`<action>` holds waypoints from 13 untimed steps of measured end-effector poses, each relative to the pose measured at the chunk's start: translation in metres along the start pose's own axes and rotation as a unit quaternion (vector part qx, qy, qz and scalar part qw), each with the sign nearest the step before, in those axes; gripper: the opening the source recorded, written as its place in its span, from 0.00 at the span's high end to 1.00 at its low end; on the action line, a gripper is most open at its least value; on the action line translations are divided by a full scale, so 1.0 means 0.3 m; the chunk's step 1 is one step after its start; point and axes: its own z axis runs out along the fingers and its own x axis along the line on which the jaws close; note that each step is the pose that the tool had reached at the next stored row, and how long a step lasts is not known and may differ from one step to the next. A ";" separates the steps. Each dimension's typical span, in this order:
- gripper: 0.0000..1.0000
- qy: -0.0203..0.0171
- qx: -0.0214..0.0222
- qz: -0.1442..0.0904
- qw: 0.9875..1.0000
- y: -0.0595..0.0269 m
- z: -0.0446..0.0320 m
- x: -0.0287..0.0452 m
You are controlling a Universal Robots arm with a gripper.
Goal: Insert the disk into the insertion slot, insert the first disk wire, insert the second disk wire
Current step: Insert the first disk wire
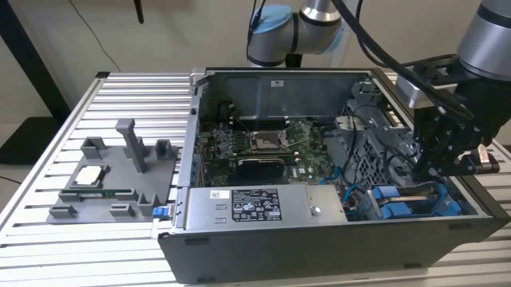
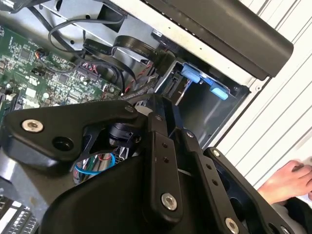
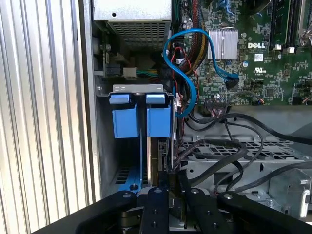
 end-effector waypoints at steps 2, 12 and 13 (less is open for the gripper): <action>0.81 0.000 0.000 0.000 1.000 0.000 0.000 0.000; 0.81 0.000 0.000 0.000 1.000 -0.001 0.012 0.000; 0.81 0.000 0.000 0.000 1.000 -0.002 0.014 0.000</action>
